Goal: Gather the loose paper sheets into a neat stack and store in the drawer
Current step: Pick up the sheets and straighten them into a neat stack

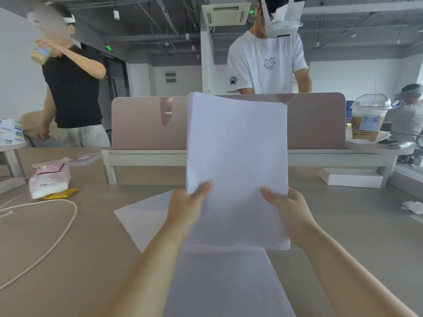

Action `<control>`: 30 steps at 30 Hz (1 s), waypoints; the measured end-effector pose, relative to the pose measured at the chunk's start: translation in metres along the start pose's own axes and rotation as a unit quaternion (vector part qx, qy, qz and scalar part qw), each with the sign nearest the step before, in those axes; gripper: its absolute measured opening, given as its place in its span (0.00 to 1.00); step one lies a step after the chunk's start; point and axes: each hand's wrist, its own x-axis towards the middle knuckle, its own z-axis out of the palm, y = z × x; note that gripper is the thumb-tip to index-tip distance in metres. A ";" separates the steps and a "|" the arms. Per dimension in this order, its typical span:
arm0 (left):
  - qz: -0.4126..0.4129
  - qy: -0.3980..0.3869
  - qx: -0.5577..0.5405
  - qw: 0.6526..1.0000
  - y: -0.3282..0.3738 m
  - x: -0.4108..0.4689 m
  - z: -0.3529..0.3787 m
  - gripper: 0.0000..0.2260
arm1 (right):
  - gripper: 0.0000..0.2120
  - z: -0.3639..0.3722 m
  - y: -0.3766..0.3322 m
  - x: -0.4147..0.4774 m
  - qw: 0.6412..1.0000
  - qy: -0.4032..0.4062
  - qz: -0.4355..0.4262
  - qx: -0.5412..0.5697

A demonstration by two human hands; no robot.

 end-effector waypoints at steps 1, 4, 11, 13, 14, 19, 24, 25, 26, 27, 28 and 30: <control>0.002 0.000 0.016 1.000 0.003 -0.001 -0.004 0.09 | 0.08 0.003 -0.003 -0.002 1.000 -0.001 0.002 -0.002; -0.008 0.005 0.068 0.998 0.004 -0.001 -0.034 0.18 | 0.07 0.025 -0.006 -0.012 0.999 -0.023 0.024 -0.036; -0.066 0.056 0.207 0.975 0.004 -0.024 -0.178 0.16 | 0.11 0.154 0.017 -0.053 0.983 -0.106 0.123 -0.086; -0.090 0.087 0.241 0.962 -0.005 -0.033 -0.221 0.23 | 0.12 0.194 0.030 -0.072 0.977 -0.125 0.143 -0.094; -0.102 0.094 0.260 0.956 -0.008 -0.038 -0.237 0.27 | 0.13 0.210 0.036 -0.080 0.974 -0.132 0.151 -0.103; -0.157 0.105 0.397 0.898 -0.024 -0.059 -0.302 0.26 | 0.12 0.269 0.054 -0.113 0.953 -0.179 0.205 -0.132; -0.205 0.126 0.559 0.794 -0.019 -0.058 -0.300 0.35 | 0.10 0.271 0.050 -0.114 0.955 -0.175 0.197 -0.140; -0.193 0.133 0.599 0.766 -0.014 -0.056 -0.290 0.37 | 0.09 0.263 0.048 -0.111 0.957 -0.169 0.192 -0.137; -0.164 0.137 0.622 0.753 -0.010 -0.053 -0.277 0.36 | 0.08 0.253 0.045 -0.107 0.961 -0.156 0.186 -0.135; -0.128 0.132 0.627 0.757 -0.007 -0.051 -0.261 0.33 | 0.07 0.241 0.042 -0.103 0.966 -0.137 0.177 -0.132; -0.092 0.116 0.615 0.775 -0.005 -0.049 -0.243 0.30 | 0.07 0.227 0.040 -0.098 0.972 -0.113 0.159 -0.131; -0.023 0.064 0.567 0.821 0.000 -0.051 -0.198 0.24 | 0.09 0.195 0.038 -0.086 0.983 -0.058 0.103 -0.140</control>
